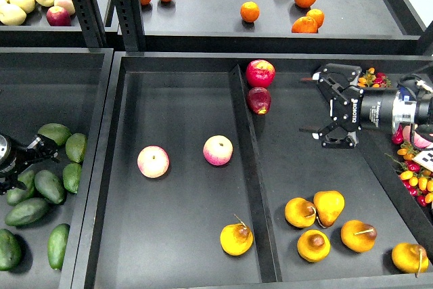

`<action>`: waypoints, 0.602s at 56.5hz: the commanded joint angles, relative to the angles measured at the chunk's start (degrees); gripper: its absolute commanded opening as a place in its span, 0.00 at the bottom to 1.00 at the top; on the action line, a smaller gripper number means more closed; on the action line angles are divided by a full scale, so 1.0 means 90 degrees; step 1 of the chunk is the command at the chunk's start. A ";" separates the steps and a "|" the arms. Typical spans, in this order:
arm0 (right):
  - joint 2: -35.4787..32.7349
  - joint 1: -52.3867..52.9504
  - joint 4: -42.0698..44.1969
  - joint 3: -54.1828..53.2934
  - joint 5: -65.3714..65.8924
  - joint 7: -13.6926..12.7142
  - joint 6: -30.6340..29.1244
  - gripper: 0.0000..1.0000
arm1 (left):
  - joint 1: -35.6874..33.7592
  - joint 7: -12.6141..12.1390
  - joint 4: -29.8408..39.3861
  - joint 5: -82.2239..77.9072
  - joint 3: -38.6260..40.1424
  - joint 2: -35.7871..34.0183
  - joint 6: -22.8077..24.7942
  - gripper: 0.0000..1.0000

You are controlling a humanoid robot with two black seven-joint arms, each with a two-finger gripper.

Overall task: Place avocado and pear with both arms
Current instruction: 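Lower the open right gripper around the yellow pear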

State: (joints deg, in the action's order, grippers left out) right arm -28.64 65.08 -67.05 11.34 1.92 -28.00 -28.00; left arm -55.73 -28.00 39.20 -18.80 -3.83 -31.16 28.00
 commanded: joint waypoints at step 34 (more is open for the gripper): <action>0.1044 -0.0834 0.1180 -0.0049 0.1095 0.0000 0.0000 1.00 | 0.0011 0.0000 0.0175 -0.0030 0.0181 -0.0004 0.0000 0.98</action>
State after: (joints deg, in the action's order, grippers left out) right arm -20.83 58.76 -58.35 11.30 10.82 -28.00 -28.00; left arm -55.60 -28.00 40.23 -19.01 -2.23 -31.20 28.00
